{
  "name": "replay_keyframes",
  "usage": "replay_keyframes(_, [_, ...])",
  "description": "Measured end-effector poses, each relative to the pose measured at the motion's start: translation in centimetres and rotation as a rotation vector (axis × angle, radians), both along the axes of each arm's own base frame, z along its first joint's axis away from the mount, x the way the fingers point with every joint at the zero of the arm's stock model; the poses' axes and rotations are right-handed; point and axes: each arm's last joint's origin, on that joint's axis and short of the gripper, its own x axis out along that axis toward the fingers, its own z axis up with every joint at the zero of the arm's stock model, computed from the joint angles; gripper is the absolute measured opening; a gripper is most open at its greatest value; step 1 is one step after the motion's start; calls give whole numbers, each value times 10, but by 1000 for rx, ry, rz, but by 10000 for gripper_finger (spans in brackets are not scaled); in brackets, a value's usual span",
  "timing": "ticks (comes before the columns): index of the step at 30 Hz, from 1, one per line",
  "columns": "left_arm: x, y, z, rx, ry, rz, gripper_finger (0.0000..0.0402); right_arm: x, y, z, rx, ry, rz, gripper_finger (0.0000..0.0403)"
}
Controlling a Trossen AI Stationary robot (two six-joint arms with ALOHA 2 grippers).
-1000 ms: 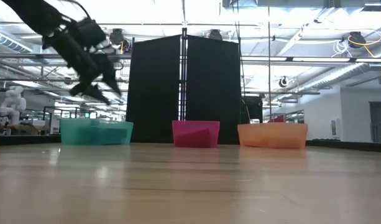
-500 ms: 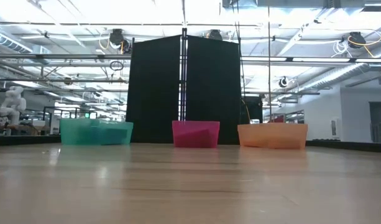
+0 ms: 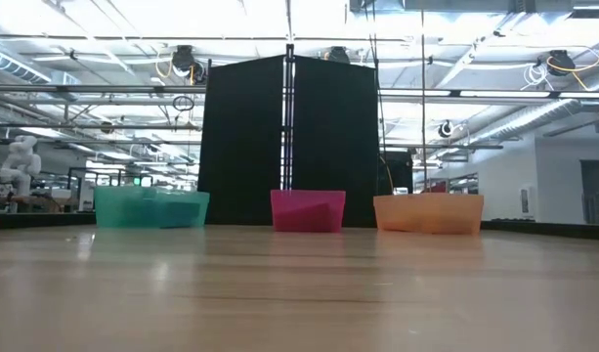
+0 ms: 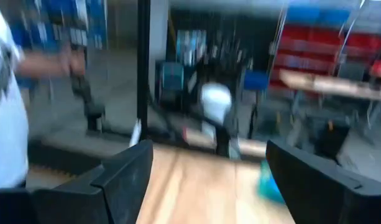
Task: Sort blocks
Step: Return to Home Position
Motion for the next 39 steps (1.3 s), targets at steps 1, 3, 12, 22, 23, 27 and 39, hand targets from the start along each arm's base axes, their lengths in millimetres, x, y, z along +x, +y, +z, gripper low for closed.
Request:
replay_keyframes(1, [0,0,-2,-13,26,-9,263,-3,-1,-15,26,-56,1,309])
replay_keyframes(3, [1,2,-4,-12,48,-20,263,-10,-5,-44,95,-153,3,309])
replay_keyframes(12, [11,12,-37,-228,266,-24,263,-14,-5,-165,253,-554,52,309])
replay_keyframes(22, [33,26,-55,-322,296,-91,263,-6,0,-229,314,-679,90,309])
replay_keyframes(23, [38,29,-59,-335,303,-103,263,-5,0,-232,316,-671,98,309])
replay_keyframes(27, [54,43,-75,-353,331,-137,263,-2,2,-234,298,-640,109,309])
replay_keyframes(39, [75,71,-117,-453,403,-257,263,0,3,-237,285,-605,104,309])
